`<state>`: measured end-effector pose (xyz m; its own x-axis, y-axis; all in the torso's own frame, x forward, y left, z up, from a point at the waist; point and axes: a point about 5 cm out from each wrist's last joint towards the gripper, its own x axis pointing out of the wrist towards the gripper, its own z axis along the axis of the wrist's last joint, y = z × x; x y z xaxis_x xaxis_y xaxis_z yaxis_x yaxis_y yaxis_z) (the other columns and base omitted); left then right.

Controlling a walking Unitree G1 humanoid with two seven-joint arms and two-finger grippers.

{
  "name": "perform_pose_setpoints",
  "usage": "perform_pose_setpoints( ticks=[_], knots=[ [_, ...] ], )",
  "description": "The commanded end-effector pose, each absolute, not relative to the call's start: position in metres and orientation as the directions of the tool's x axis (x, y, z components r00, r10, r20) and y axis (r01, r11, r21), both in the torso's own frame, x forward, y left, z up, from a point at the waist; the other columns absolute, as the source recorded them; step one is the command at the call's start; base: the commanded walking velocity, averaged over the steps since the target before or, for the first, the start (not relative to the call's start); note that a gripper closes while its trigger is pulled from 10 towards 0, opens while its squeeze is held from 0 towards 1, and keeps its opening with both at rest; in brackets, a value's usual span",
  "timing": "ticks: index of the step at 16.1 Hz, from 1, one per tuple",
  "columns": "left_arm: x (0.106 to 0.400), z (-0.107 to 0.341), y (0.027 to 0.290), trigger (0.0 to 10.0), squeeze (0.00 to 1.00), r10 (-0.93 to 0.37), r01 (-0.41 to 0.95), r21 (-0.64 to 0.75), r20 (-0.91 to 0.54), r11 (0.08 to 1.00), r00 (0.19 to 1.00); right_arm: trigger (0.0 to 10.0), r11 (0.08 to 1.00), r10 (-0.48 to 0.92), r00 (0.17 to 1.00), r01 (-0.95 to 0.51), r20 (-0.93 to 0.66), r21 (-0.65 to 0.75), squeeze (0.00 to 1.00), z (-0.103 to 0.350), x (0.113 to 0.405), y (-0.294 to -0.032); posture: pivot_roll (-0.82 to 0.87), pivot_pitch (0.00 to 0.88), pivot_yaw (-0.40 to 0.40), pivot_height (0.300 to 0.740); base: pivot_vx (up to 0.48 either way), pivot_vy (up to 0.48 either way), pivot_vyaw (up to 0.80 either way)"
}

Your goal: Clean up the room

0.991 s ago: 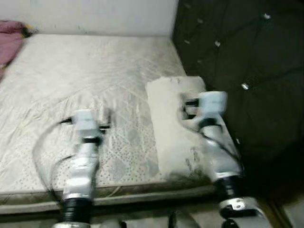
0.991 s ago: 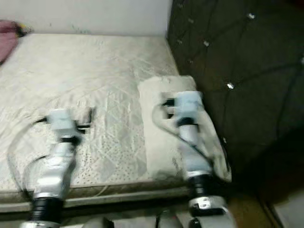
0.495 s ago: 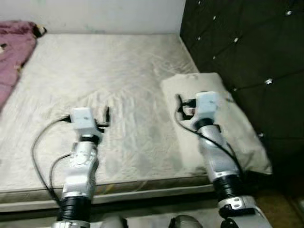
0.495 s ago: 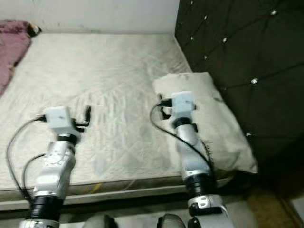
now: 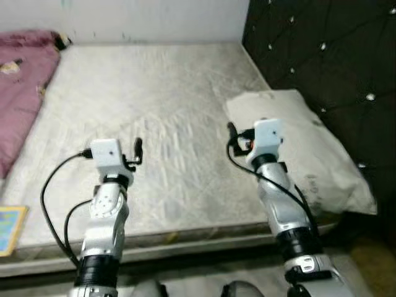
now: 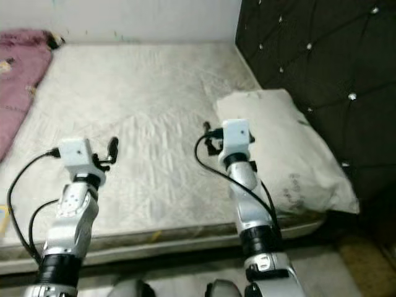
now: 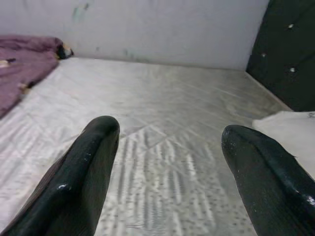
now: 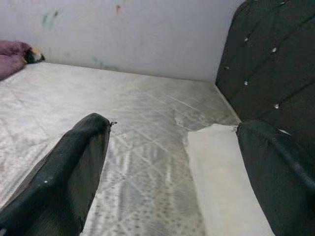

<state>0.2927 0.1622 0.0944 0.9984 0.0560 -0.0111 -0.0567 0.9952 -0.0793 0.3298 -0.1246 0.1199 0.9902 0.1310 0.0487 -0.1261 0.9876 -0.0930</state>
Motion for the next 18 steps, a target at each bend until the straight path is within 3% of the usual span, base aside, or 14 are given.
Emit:
perform_pose_setpoints(
  ticks=[1,18],
  knots=[
    [0.2932,0.0947,0.1531,10.0,0.00,0.032,-0.033,-0.091,-0.013,0.995,0.999,10.0,0.991,0.096,0.994,-0.091,0.048,-0.099,0.00,0.1206,0.3304,-0.1360,-0.05,0.000,0.002,0.740,0.000,0.379,0.00],
    [0.2928,0.0943,0.1516,10.0,0.00,0.032,-0.034,-0.090,-0.016,0.995,0.999,10.0,0.989,0.107,0.994,-0.103,0.032,-0.102,0.00,0.1172,0.3294,-0.1343,-0.05,0.000,0.002,0.740,0.000,0.382,0.00]
  ],
)
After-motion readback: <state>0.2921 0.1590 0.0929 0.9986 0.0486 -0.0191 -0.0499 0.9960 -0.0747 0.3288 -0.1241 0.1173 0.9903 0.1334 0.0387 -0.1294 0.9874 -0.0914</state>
